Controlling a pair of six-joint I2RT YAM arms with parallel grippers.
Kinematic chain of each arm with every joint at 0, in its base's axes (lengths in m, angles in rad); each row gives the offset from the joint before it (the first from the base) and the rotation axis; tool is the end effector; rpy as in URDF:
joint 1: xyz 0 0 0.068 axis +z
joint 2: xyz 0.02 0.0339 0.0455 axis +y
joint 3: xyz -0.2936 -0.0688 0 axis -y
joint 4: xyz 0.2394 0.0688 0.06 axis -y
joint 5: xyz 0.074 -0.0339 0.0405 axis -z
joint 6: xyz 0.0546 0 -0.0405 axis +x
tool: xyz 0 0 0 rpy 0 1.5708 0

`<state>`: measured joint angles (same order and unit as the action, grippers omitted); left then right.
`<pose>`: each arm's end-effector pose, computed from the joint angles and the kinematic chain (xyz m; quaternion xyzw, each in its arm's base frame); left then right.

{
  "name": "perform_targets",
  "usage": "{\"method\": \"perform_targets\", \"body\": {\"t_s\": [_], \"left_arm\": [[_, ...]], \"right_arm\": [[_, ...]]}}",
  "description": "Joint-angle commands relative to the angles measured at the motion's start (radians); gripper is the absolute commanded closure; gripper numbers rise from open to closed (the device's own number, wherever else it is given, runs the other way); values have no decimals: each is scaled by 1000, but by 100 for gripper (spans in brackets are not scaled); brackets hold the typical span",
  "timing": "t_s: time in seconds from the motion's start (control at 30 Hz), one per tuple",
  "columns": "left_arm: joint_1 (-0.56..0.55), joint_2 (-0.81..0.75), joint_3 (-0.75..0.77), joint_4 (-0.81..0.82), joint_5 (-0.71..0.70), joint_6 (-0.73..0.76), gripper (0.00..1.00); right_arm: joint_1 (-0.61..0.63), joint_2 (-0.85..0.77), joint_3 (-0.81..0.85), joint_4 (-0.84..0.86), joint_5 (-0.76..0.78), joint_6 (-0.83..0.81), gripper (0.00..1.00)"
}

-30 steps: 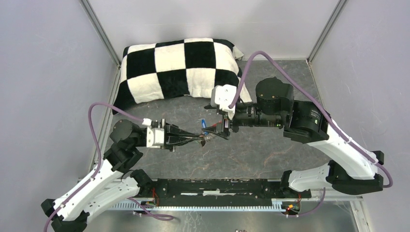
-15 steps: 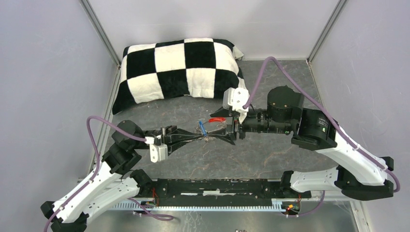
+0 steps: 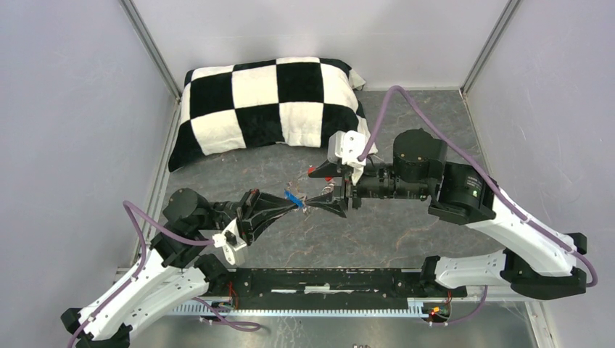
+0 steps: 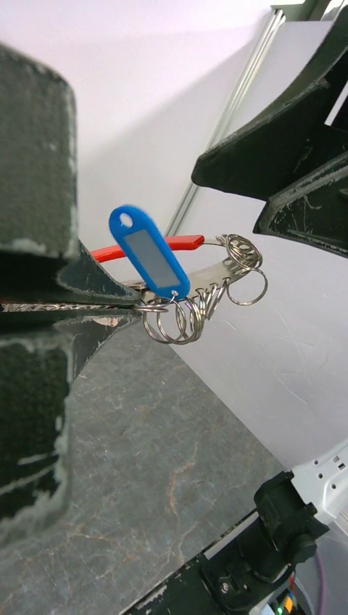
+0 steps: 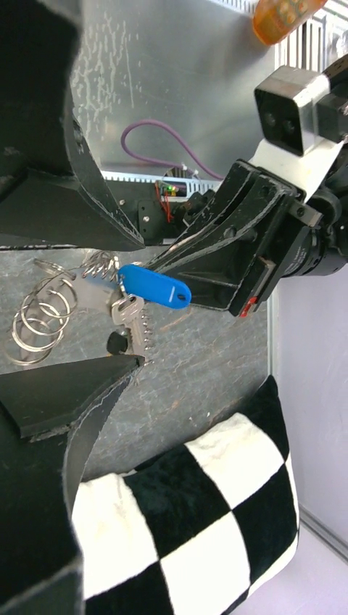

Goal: Put the keys on the keyring

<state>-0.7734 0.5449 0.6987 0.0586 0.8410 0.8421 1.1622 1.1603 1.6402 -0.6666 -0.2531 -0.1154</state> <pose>0.0461 -0.1019 0.3849 0.6340 0.1668 -0.2319 0.7187 0.0717 0.2001 0.5229 -0.5201 0.5652 0.4006 0.4997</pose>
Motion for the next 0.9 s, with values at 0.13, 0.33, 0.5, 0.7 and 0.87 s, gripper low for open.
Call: {"method": "perform_targets", "body": {"t_s": [0.13, 0.33, 0.5, 0.7, 0.87], "left_arm": [[1, -14, -2, 40, -12, 99, 98], [0, 3, 21, 39, -34, 2, 98], [1, 29, 53, 11, -28, -85, 98], [0, 48, 80, -12, -27, -135, 98], [0, 52, 82, -10, -28, -135, 98]], "right_arm": [[0, 14, -75, 172, -119, 106, 39], [24, 36, -63, 133, -155, 72, 37], [57, 79, 14, 29, -103, -5, 37], [98, 115, 74, -75, 11, -78, 41], [113, 133, 93, -89, 56, -95, 52]]}}
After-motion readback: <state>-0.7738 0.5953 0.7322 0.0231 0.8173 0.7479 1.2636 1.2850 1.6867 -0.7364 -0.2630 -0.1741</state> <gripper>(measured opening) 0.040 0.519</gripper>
